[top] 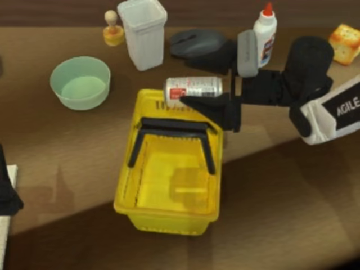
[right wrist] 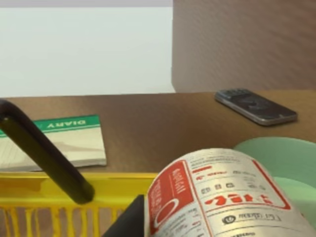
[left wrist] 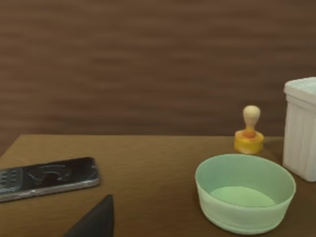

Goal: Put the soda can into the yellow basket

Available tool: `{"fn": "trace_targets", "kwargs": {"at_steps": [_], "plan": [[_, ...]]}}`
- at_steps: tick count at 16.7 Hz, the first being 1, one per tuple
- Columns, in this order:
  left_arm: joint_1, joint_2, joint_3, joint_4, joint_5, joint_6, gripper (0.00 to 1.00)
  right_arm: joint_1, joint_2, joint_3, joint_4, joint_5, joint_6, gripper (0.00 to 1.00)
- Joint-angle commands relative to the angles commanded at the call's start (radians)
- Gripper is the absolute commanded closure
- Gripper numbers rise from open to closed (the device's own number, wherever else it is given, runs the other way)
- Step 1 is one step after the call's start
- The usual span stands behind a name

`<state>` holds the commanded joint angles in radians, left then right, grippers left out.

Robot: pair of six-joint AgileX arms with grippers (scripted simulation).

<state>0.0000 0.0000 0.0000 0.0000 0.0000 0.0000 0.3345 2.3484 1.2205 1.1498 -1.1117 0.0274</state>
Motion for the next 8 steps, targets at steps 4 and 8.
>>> {"fn": "trace_targets", "kwargs": {"at_steps": [4,8], "plan": [[0.0,0.0,0.0,0.0,0.0,0.0,0.0,-0.005,-0.011,0.002,-0.006,0.006,-0.002,0.0],[-0.039,0.085,0.076,-0.064,0.018,0.049,0.0,-0.012,-0.108,-0.06,-0.055,0.04,-0.009,0.0]]}}
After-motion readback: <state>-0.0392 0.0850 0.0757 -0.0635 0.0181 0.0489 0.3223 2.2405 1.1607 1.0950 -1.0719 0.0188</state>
